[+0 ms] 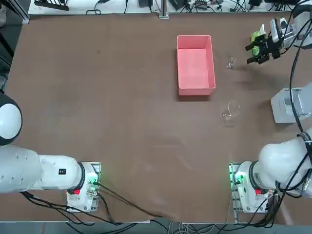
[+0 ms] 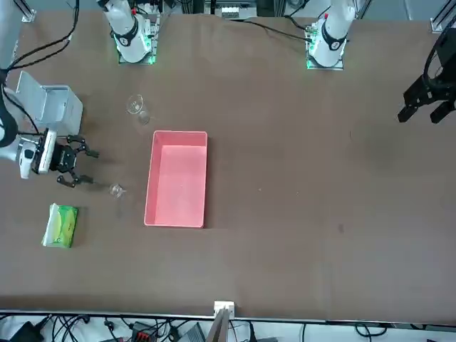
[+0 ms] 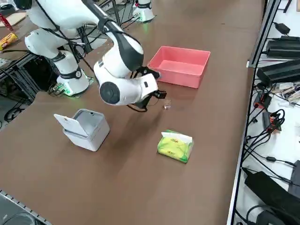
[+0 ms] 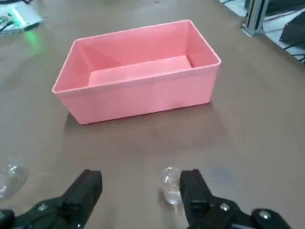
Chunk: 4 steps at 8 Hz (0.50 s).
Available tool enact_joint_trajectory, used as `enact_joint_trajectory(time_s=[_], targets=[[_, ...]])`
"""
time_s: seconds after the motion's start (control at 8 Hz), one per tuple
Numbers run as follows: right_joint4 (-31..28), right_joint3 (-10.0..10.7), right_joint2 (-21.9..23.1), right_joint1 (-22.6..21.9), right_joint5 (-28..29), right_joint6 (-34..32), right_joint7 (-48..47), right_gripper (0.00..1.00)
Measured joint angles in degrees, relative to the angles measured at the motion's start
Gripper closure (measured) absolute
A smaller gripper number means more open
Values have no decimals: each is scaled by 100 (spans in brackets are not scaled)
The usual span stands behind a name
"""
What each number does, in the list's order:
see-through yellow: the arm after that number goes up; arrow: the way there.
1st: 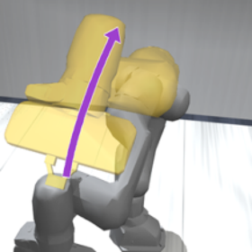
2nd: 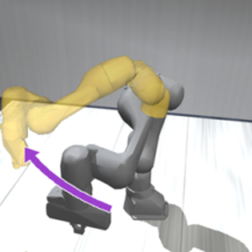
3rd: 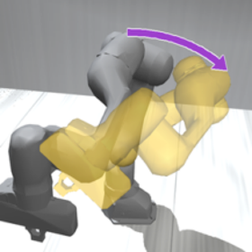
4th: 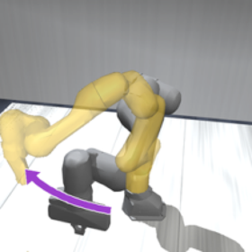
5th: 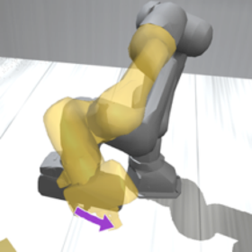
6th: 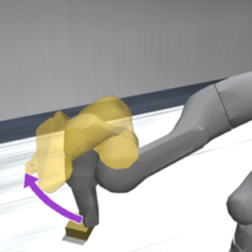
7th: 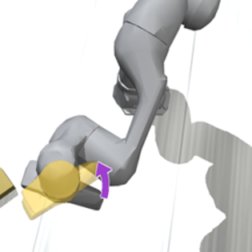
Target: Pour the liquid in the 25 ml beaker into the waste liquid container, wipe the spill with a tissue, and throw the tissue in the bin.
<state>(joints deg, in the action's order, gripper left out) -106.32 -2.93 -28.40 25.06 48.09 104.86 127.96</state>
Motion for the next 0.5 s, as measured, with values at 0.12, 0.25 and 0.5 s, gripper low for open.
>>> enact_joint_trajectory(time_s=[0.12,0.25,0.5], targets=[[250,0,-282,46,5,-82,158,0],[460,-3,-515,58,8,-118,280,0],[765,-22,-874,56,9,-185,391,0]])
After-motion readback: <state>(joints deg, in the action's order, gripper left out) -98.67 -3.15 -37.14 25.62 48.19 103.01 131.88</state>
